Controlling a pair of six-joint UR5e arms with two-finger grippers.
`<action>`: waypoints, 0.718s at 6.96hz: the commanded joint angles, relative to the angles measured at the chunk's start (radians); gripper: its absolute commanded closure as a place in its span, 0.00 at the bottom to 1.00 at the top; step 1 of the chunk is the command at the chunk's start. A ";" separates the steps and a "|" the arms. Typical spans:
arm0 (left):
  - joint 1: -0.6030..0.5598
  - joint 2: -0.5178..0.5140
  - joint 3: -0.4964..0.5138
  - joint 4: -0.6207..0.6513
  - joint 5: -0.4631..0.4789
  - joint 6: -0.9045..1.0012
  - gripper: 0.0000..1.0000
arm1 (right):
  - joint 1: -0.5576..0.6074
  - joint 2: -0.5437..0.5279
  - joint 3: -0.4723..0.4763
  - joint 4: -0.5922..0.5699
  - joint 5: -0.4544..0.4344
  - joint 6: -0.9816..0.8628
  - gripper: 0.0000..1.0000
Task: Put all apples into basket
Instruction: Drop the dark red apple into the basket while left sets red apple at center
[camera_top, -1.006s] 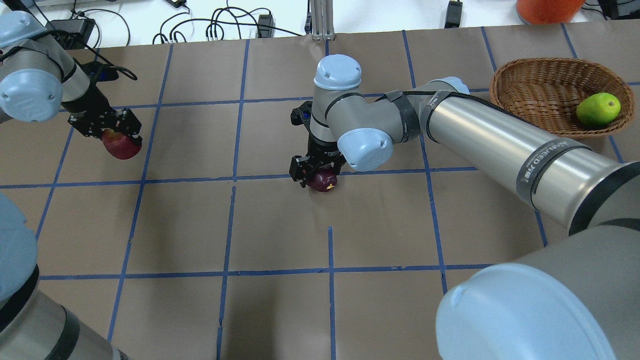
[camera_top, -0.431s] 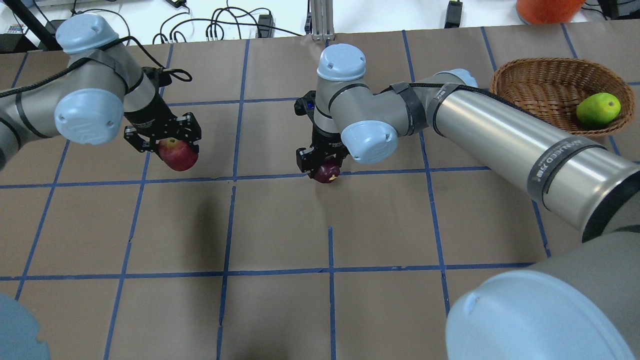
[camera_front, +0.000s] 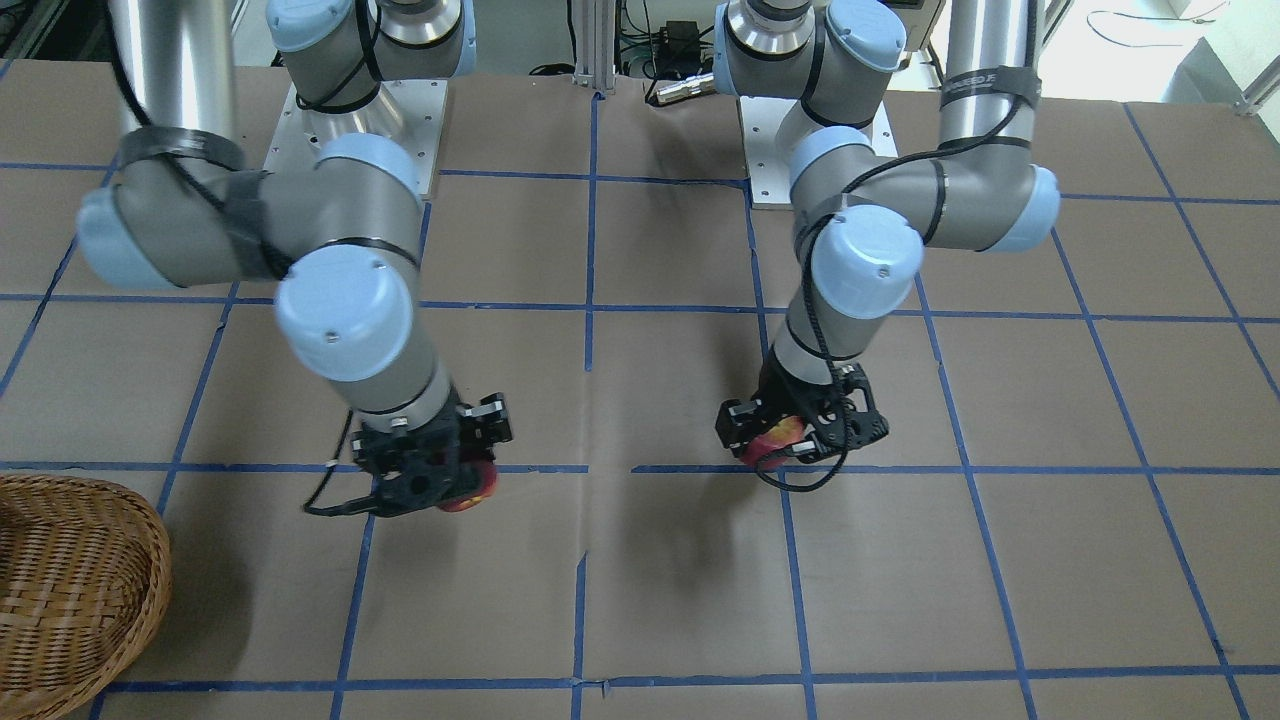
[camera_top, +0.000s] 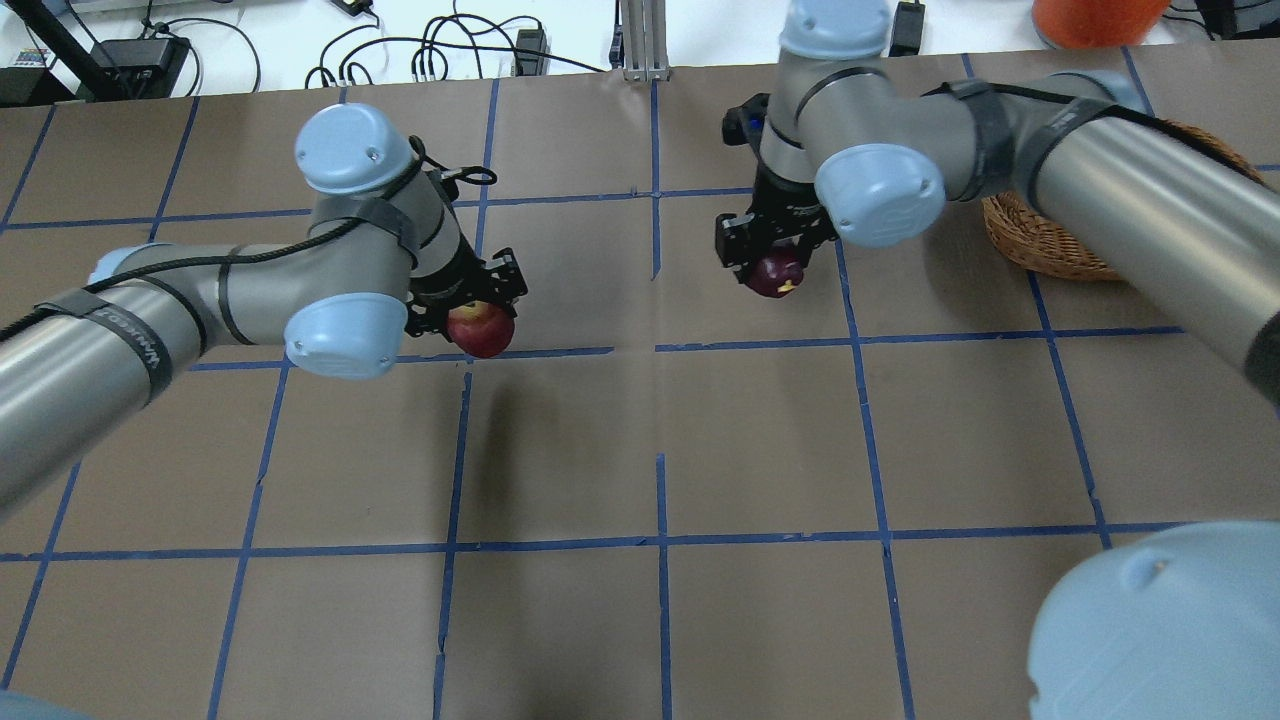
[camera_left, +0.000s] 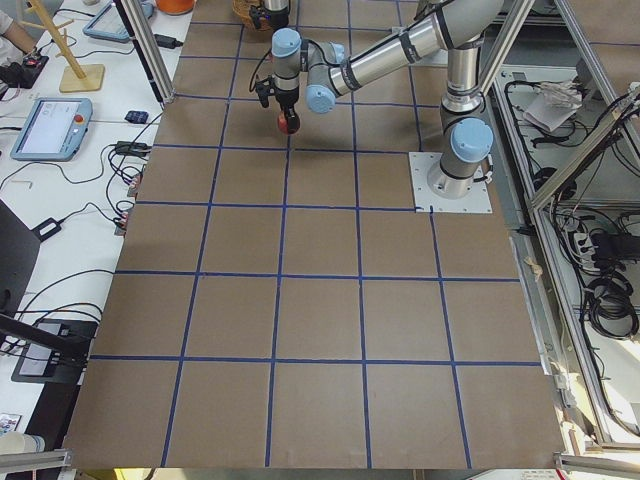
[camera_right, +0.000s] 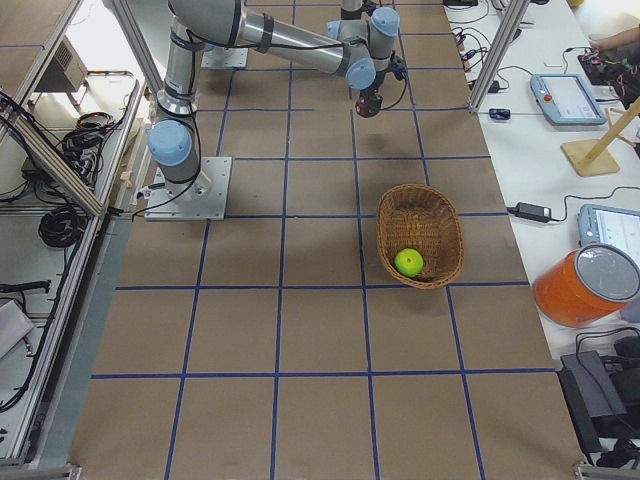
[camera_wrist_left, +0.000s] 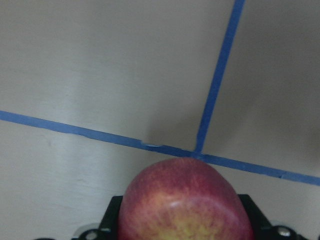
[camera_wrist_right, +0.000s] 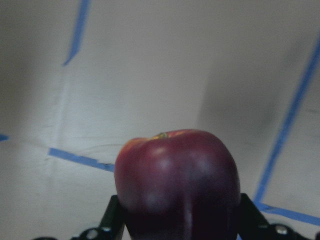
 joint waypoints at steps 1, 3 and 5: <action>-0.215 -0.086 0.065 0.083 0.003 -0.334 0.75 | -0.244 -0.038 -0.022 0.010 -0.015 -0.008 1.00; -0.274 -0.139 0.070 0.097 0.016 -0.393 0.01 | -0.396 0.006 -0.083 0.007 -0.036 -0.161 1.00; -0.271 -0.118 0.087 0.085 0.024 -0.353 0.00 | -0.490 0.119 -0.178 0.006 -0.116 -0.285 1.00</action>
